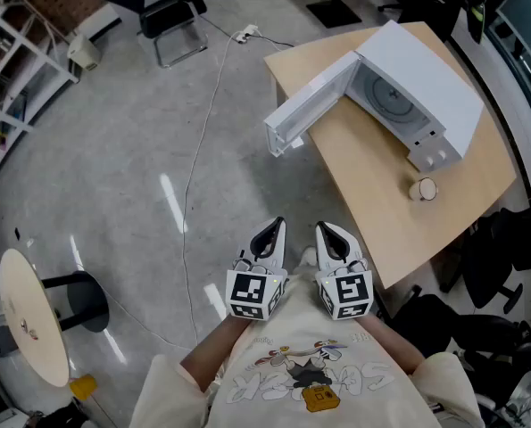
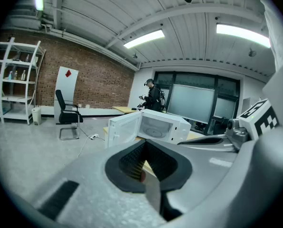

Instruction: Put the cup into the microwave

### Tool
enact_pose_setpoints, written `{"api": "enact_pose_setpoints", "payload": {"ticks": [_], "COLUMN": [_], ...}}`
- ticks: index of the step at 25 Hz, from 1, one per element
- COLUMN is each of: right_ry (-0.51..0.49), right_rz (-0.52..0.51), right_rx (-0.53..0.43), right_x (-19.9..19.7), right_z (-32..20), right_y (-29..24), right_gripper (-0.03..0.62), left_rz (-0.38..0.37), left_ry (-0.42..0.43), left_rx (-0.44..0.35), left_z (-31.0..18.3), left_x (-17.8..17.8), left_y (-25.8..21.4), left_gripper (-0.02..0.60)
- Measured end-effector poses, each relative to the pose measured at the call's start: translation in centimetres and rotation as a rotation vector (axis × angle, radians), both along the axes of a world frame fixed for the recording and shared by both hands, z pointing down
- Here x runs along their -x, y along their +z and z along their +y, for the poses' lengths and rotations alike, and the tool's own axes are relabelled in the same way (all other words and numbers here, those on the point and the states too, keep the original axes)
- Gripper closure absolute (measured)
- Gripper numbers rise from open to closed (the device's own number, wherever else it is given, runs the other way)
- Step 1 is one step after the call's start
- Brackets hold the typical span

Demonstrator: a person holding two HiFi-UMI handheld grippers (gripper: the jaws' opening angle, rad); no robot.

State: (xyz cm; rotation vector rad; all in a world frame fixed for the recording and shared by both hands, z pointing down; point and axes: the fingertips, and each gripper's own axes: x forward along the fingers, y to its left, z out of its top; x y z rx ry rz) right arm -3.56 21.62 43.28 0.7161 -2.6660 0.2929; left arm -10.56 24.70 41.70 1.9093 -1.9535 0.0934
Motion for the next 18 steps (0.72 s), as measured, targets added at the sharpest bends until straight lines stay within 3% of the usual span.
{"api": "enact_pose_setpoints", "payload": {"ticks": [9,18], "right_ry": [0.063,0.128], "right_rz": [0.007,-0.074], "right_rx": [0.014,0.058], "right_x": [-2.7,-2.7], "right_z": [-2.2,-0.9], "right_y": [1.0,0.5], "right_gripper": [0.589,0.583], "left_rz": [-0.001,-0.003], "left_ry": [0.015,0.064], "left_rx": [0.01,0.03], "left_z": [-1.4,0.5], "left_x": [-1.6,-1.0], "left_y": [0.7,0.4], "left_gripper": [0.577,0.577]}}
